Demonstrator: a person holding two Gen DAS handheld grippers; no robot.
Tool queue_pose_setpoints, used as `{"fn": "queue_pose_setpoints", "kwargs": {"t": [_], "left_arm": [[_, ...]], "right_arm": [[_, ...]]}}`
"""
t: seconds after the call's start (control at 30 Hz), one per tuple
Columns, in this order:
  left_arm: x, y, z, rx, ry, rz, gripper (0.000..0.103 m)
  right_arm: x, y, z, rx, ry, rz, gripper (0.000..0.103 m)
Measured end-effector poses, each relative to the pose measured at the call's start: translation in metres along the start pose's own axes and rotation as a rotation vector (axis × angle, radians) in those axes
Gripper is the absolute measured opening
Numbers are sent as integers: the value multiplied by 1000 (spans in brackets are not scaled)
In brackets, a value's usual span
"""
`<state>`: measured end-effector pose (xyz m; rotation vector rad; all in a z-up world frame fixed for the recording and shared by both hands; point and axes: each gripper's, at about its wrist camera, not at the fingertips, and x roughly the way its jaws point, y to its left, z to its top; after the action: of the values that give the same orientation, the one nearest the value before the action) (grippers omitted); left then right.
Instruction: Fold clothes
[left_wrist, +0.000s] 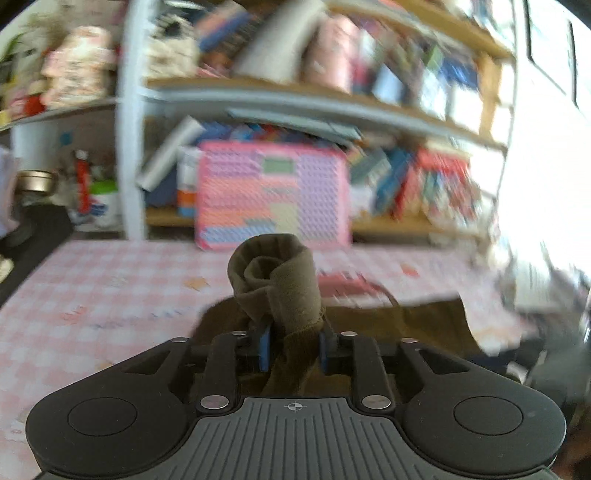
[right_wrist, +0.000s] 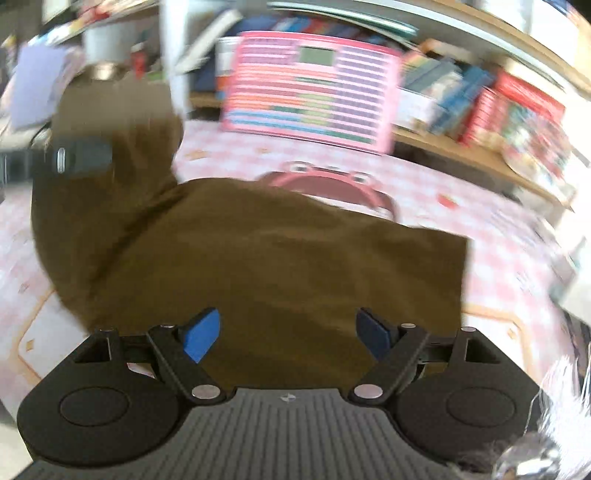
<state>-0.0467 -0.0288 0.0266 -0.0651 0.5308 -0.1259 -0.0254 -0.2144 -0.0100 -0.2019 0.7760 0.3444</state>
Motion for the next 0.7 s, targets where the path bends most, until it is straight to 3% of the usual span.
{"fn": "queue_pose_setpoints", "kwargs": {"t": [0.07,0.13,0.23,0.33,0.43,0.47,0.53,0.6,0.7], "left_arm": [[18,-18,-8,-26,91,-50,49],[22,-21,-17,-106,163,-111,53],[28,-25,-29,-228,269,-202,55],[5,-7,-35,-339,200,-121,63],[-15,19,-40,-487,142,-15,63],[-22,26,-42,-530,125,16,63],[-36,41,-46,-616,90,80,63],[-50,45,-50,-636,62,135,63],[-64,48,-51,-633,59,210,63]], "right_arm": [[-1,-17,-4,11,7,-23,80],[-2,-35,-8,26,16,-36,80],[1,-56,-7,82,36,36,80],[11,-70,4,211,76,235,80],[34,-75,19,379,169,487,82],[44,-73,23,415,199,534,82],[60,-66,28,452,237,576,82],[77,-58,31,469,287,602,82],[94,-54,29,546,353,633,72]]}}
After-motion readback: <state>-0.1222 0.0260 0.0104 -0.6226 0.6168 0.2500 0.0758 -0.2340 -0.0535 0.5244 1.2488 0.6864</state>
